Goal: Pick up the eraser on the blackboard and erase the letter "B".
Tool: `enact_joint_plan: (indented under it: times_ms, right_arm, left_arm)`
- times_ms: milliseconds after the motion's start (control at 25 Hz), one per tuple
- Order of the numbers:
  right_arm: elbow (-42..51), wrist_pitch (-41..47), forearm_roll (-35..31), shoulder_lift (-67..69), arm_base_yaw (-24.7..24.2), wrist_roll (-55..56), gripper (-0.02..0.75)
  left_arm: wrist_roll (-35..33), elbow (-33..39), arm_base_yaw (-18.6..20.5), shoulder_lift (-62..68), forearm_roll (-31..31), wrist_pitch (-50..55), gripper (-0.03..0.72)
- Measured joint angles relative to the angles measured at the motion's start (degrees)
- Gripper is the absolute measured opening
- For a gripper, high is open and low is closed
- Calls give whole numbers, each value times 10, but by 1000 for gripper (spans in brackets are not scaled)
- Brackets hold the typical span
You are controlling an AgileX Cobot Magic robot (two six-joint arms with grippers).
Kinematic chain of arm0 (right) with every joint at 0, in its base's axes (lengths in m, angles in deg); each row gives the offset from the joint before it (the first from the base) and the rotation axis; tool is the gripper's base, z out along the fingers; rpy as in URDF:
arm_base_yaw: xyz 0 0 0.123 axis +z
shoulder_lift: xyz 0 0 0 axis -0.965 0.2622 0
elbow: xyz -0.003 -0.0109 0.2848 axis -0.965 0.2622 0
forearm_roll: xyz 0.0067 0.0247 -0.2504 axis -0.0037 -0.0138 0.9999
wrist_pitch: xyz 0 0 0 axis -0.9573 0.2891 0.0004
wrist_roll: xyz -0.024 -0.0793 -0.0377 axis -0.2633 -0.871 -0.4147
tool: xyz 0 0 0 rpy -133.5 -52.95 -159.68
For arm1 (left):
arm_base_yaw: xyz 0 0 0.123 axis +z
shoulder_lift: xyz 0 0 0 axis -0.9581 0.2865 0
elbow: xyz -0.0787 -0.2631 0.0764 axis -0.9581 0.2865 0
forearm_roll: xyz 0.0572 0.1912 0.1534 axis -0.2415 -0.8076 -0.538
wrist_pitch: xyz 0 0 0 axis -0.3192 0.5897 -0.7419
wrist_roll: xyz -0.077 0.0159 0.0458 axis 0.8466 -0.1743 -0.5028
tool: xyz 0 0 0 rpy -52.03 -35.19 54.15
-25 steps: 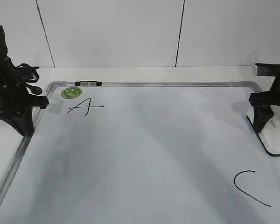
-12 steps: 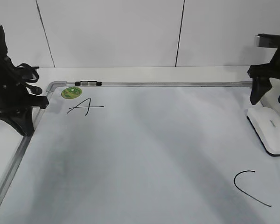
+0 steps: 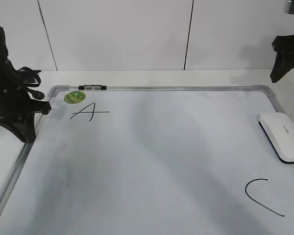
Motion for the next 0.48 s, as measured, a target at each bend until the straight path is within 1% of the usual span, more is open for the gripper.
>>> enact_joint_plan:
  times_ms: [80,120,320,400,480]
  right_arm:
    - [0,1,-1,-9,0,0,591]
    - [0,1,-1,-15,0,0,591]
    - [0,3,-3,-33,0,2,591]
    - [0,3,-4,-40,0,2,591]
    - [0,5,-6,-46,0,2,591]
  left_arm:
    - [-1,0,0,0,-1,1,92]
    - [-1,-1,0,0,-2,1,125]
    - [-1,-3,0,0,-9,3,351]
    - [-1,-3,0,-1,-9,10,391]
    - [-1,-3,0,-12,-10,17,406]
